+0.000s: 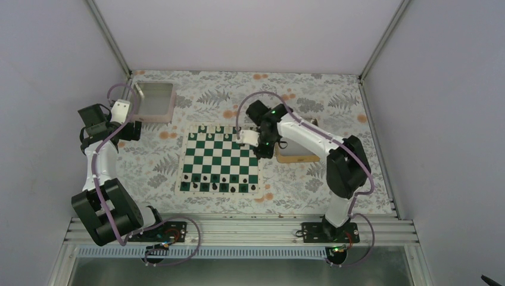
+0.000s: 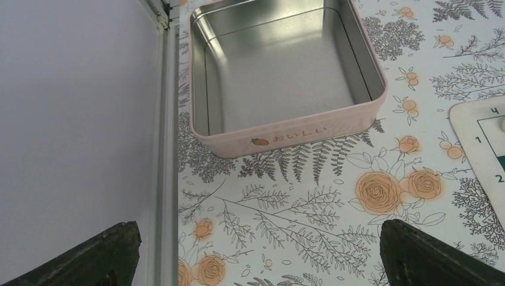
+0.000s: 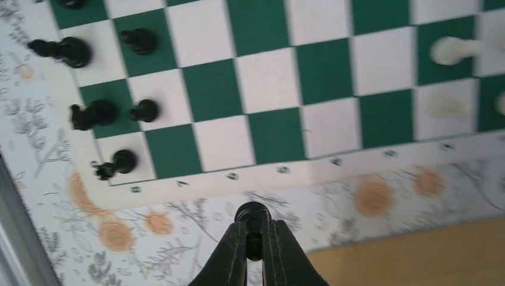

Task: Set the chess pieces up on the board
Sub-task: Place the chess piece on the chessboard.

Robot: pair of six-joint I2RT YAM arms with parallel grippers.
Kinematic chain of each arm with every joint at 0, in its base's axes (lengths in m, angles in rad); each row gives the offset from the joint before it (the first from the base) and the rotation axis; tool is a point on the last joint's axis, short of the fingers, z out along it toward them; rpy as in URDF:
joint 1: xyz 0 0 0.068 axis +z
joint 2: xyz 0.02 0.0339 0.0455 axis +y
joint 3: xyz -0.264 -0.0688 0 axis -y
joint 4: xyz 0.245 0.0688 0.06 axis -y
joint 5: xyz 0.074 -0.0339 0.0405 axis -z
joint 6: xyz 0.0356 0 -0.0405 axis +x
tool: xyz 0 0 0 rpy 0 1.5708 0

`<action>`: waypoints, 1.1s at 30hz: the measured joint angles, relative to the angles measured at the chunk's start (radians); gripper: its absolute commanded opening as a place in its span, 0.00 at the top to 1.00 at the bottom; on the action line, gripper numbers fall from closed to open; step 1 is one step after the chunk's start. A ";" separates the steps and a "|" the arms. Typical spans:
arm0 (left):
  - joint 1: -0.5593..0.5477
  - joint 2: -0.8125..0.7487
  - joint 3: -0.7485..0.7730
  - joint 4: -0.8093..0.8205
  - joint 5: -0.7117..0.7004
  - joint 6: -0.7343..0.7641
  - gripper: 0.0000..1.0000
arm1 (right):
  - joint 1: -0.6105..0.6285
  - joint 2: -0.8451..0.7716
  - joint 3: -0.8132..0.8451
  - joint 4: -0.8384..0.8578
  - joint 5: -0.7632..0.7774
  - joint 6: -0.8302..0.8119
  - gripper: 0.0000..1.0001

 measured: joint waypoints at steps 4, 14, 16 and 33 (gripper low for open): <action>0.000 -0.001 0.000 0.000 0.000 -0.001 0.00 | 0.055 0.000 -0.069 0.014 -0.029 0.016 0.96; 0.000 -0.005 0.000 0.000 0.001 -0.002 0.00 | 0.109 0.000 -0.191 0.092 -0.073 0.062 0.95; 0.000 -0.008 0.000 0.000 0.001 -0.002 0.00 | 0.119 0.000 -0.196 0.109 -0.084 0.069 0.96; 0.000 -0.018 0.000 0.000 0.001 -0.002 0.00 | 0.147 0.034 -0.235 0.176 -0.093 0.090 0.95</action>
